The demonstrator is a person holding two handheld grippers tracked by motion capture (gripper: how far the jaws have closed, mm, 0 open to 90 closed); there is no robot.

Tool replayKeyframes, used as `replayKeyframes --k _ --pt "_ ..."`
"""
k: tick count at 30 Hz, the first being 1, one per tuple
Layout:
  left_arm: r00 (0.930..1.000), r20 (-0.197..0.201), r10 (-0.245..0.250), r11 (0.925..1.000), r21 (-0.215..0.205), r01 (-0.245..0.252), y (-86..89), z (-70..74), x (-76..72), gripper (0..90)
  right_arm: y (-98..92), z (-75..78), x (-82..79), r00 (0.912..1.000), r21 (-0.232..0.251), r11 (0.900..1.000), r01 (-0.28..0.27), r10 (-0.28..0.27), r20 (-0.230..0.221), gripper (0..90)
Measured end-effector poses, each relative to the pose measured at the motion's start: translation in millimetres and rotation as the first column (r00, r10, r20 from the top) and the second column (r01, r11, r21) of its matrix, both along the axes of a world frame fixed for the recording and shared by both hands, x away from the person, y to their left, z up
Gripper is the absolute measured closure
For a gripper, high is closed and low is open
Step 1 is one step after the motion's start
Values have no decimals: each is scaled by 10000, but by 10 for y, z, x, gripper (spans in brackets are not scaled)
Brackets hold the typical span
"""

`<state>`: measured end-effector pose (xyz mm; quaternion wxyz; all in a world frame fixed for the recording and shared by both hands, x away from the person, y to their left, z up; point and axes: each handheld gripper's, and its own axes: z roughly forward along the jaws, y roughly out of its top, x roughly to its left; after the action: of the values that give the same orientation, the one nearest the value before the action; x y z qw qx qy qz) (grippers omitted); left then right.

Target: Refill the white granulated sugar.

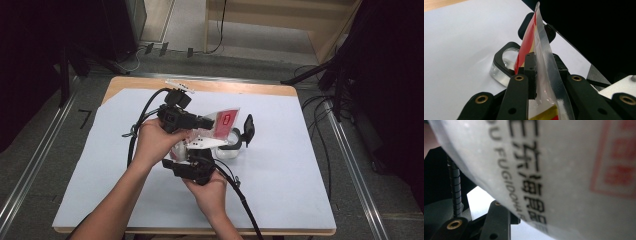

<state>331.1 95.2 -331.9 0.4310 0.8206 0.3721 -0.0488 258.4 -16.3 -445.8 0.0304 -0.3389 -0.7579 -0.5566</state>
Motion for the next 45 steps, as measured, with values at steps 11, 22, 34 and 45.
replayKeyframes --k 11,22,34,45 --pt "10000 17 -48 10000 27 48 0 -8 1 805 0 -7 -3 10000 -85 9999 70 -70 47 612" --pt "10000 26 -56 10000 24 56 0 -9 2 802 2 -14 -4 9999 0 9999 133 -133 34 615" --pt "10000 53 -47 10000 10 47 -1 -10 -1 810 15 -19 -6 9998 2 9998 204 -204 16 612" --pt "9999 135 11 10000 -32 -11 -15 -6 -8 809 13 -16 -10 9997 85 9997 247 -247 24 611"
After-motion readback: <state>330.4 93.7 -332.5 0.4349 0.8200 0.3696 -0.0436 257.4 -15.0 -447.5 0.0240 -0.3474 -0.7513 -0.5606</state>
